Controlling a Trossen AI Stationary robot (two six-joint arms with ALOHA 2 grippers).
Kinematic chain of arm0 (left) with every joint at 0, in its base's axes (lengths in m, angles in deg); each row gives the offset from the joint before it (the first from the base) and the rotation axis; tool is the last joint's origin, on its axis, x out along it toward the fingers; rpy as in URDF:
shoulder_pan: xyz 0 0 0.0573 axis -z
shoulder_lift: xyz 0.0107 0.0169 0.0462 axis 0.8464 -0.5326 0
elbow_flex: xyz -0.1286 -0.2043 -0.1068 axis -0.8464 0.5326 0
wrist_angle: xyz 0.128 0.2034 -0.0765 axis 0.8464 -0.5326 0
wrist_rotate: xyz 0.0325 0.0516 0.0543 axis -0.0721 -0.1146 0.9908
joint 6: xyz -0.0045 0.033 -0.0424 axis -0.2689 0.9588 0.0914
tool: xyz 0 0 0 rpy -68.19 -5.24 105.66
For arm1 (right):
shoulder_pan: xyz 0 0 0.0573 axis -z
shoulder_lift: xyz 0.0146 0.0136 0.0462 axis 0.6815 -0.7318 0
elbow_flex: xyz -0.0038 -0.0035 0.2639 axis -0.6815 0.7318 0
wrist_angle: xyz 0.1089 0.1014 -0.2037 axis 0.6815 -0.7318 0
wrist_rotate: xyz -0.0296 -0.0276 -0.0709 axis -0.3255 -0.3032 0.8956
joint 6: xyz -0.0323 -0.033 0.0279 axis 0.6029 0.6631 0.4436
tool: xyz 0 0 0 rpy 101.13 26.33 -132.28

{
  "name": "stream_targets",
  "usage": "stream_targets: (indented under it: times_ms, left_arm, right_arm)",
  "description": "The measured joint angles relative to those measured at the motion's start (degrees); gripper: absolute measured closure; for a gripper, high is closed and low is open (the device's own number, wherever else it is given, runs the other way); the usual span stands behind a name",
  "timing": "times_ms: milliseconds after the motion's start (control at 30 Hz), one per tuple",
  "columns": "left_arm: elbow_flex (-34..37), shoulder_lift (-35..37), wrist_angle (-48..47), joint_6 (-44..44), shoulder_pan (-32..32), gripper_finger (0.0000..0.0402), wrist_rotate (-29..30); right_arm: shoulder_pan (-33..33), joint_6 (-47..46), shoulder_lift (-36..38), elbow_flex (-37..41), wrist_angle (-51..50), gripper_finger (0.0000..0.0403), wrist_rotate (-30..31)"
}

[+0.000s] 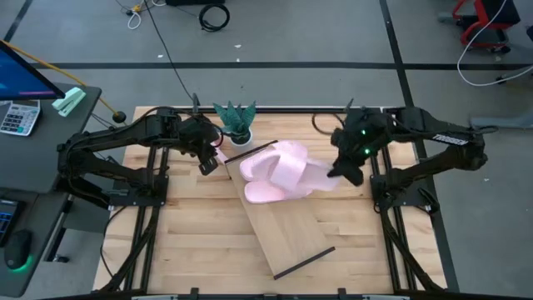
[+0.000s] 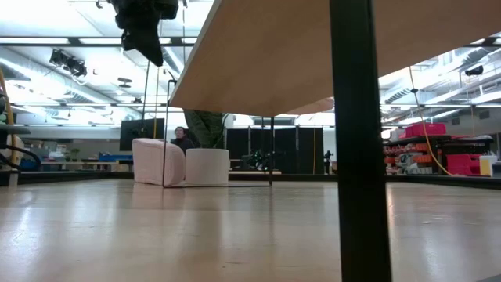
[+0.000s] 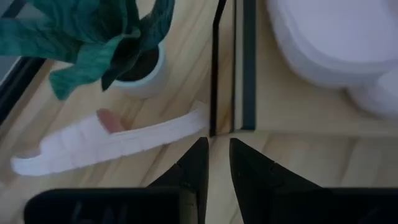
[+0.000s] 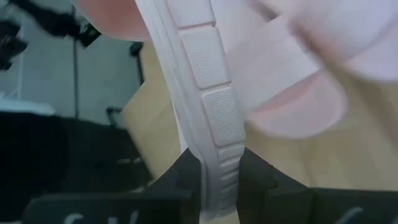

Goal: Pick and place slides into the shelf
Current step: Put the right pink slipper on the shelf

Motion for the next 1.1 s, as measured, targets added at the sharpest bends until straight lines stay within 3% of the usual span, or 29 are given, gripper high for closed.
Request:
stream_targets:
  times_ms: [300,533,733,900,1100]
  left_arm:
    - [0.0,0.0,18.61,-2.24,5.39,0.0347,-0.2]
    - [0.0,0.0,34.54,-1.22,10.15,0.0349,-0.19]
    - [0.0,0.0,40.07,0.78,14.28,0.0353,-0.19]
    - [0.0,0.02,40.4,0.86,16.73,0.0351,-0.18]
    - [0.02,1.31,40.86,4.51,18.38,0.0357,-0.15]
  right_arm:
    - [-9.25,-0.26,0.07,0.0,-3.29,0.0339,1.9]
    - [-10.24,2.33,0.08,0.0,-4.75,0.0339,4.36]
    - [-9.27,2.96,0.09,0.0,-4.77,0.0339,4.55]
    - [-7.41,3.04,-1.71,0.0,-4.56,0.0339,-1.71]
    - [-5.31,7.17,-8.99,0.0,-3.71,0.0339,-8.1]
